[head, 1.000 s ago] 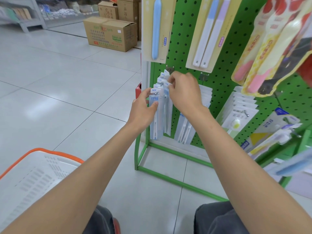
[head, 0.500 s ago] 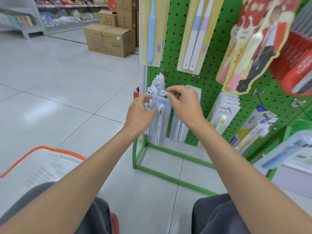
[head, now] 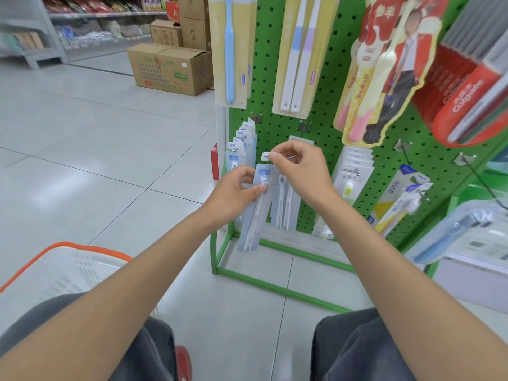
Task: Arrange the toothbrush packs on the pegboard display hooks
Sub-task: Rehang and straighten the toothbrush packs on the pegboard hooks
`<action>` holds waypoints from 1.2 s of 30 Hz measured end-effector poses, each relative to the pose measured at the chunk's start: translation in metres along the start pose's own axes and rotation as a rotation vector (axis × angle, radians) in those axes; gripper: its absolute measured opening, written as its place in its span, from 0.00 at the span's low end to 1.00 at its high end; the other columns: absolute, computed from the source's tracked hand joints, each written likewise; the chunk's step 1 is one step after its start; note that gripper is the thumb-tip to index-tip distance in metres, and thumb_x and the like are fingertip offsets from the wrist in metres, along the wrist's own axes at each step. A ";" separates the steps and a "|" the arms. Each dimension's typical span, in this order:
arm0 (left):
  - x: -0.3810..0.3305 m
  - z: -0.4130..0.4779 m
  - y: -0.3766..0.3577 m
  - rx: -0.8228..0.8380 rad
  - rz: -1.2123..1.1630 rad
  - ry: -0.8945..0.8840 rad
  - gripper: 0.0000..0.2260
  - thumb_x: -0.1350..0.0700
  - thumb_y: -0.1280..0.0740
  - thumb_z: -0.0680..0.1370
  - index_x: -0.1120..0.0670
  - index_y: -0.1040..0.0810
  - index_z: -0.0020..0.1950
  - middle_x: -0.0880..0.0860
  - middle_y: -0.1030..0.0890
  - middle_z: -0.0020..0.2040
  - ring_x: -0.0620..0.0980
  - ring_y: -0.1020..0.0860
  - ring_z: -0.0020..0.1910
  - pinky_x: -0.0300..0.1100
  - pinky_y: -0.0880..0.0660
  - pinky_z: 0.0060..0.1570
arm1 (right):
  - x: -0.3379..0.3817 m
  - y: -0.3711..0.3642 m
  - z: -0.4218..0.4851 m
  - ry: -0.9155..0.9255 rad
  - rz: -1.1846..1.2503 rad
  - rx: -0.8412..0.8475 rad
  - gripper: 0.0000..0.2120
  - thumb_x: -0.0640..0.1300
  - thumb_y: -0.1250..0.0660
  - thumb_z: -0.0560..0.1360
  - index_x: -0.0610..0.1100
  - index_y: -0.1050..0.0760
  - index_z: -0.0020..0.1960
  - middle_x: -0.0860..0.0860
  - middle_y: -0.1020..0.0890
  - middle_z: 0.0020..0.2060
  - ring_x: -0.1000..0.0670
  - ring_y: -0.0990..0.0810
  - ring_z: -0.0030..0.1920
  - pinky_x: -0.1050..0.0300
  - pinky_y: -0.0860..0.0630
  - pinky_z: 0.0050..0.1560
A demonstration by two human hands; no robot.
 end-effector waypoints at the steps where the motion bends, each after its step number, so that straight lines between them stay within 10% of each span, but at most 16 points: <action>1: -0.001 0.000 0.000 -0.004 -0.014 0.006 0.04 0.58 0.33 0.80 0.48 0.24 0.50 0.48 0.19 0.49 0.34 0.23 0.32 0.26 0.30 0.32 | -0.002 0.001 0.000 -0.018 0.012 0.005 0.03 0.46 0.29 0.76 0.47 0.20 0.44 0.54 0.19 0.38 0.54 0.24 0.35 0.60 0.25 0.39; 16: -0.012 0.007 0.020 -0.226 -0.480 0.178 0.05 0.59 0.35 0.81 0.54 0.22 0.55 0.49 0.22 0.40 0.42 0.29 0.31 0.40 0.27 0.44 | -0.013 -0.014 -0.024 -0.183 -0.155 0.426 0.14 0.48 0.37 0.81 0.39 0.22 0.44 0.48 0.22 0.30 0.61 0.31 0.21 0.72 0.37 0.24; 25: -0.004 0.017 0.043 -0.384 -0.584 0.237 0.10 0.58 0.34 0.81 0.57 0.22 0.61 0.51 0.20 0.47 0.42 0.28 0.33 0.34 0.26 0.37 | -0.039 -0.028 -0.051 -0.227 -0.269 0.765 0.07 0.41 0.30 0.76 0.46 0.25 0.40 0.51 0.20 0.35 0.53 0.21 0.34 0.62 0.25 0.40; 36: -0.005 0.010 0.032 -0.354 0.006 0.123 0.20 0.42 0.28 0.73 0.50 0.28 0.59 0.47 0.22 0.50 0.45 0.22 0.46 0.40 0.25 0.47 | -0.027 -0.026 -0.063 0.032 -0.504 0.718 0.13 0.41 0.33 0.74 0.51 0.34 0.36 0.47 0.21 0.37 0.48 0.24 0.35 0.53 0.29 0.36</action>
Point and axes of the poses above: each hand's wrist, its own z-axis towards the middle knuckle, its own y-axis out of the back of the hand, x = y × z, the point moved 1 cm from there along z, towards the middle knuckle
